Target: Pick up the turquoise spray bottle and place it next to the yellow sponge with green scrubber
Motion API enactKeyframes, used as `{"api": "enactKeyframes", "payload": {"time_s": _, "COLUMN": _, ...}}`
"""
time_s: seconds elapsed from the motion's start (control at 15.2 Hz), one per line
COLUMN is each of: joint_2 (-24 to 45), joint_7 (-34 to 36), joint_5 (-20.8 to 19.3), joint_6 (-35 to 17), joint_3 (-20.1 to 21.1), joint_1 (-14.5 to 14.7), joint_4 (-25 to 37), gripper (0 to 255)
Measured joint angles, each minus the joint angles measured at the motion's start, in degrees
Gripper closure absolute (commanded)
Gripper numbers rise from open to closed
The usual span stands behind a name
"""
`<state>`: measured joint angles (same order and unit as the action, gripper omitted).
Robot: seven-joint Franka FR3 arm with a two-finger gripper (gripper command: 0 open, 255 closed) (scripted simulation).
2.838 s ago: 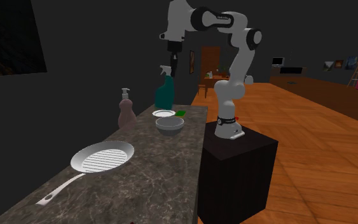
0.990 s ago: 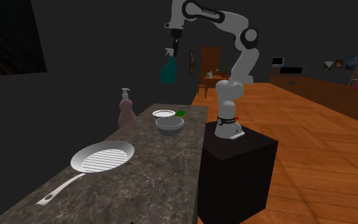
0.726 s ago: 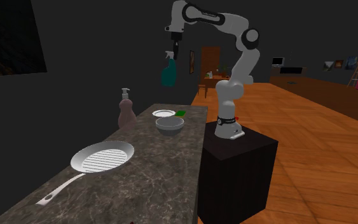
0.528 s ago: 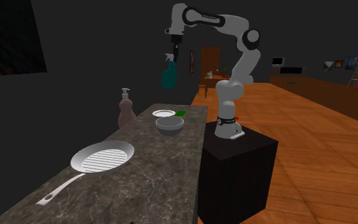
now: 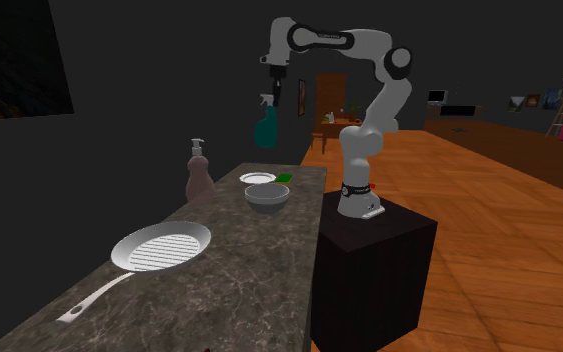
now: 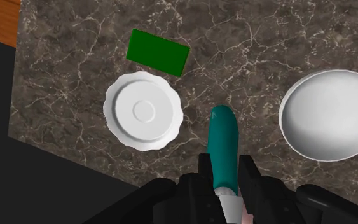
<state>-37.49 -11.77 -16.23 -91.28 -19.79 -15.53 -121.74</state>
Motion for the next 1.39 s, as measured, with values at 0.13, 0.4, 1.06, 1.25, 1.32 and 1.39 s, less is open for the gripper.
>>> {"api": "enactKeyframes", "payload": {"time_s": 0.13, "joint_2": -0.3, "joint_7": 0.2, "joint_5": -0.2, "joint_6": -1.4, "joint_3": -0.2, "joint_1": -0.1, "joint_4": -1.7, "gripper": 255}}
{"api": "enactKeyframes", "payload": {"time_s": 0.4, "joint_2": -1.2, "joint_7": 0.5, "joint_5": -0.8, "joint_6": -4.3, "joint_3": -0.8, "joint_1": -0.4, "joint_4": -5.4, "gripper": 255}}
{"api": "enactKeyframes", "payload": {"time_s": 1.06, "joint_2": -2.4, "joint_7": 1.5, "joint_5": -2.1, "joint_6": -11.6, "joint_3": -2.0, "joint_1": -1.0, "joint_4": -14.0, "gripper": 255}}
{"api": "enactKeyframes", "payload": {"time_s": 1.25, "joint_2": -2.5, "joint_7": 1.7, "joint_5": -2.5, "joint_6": -13.5, "joint_3": -2.4, "joint_1": -1.2, "joint_4": -16.0, "gripper": 255}}
{"api": "enactKeyframes", "payload": {"time_s": 1.32, "joint_2": -2.8, "joint_7": 1.9, "joint_5": -2.8, "joint_6": -14.3, "joint_3": -2.5, "joint_1": -1.3, "joint_4": -17.1, "gripper": 255}}
{"api": "enactKeyframes", "payload": {"time_s": 1.39, "joint_2": -2.7, "joint_7": 1.9, "joint_5": -2.9, "joint_6": -15.0, "joint_3": -2.7, "joint_1": -1.4, "joint_4": -17.7, "gripper": 255}}
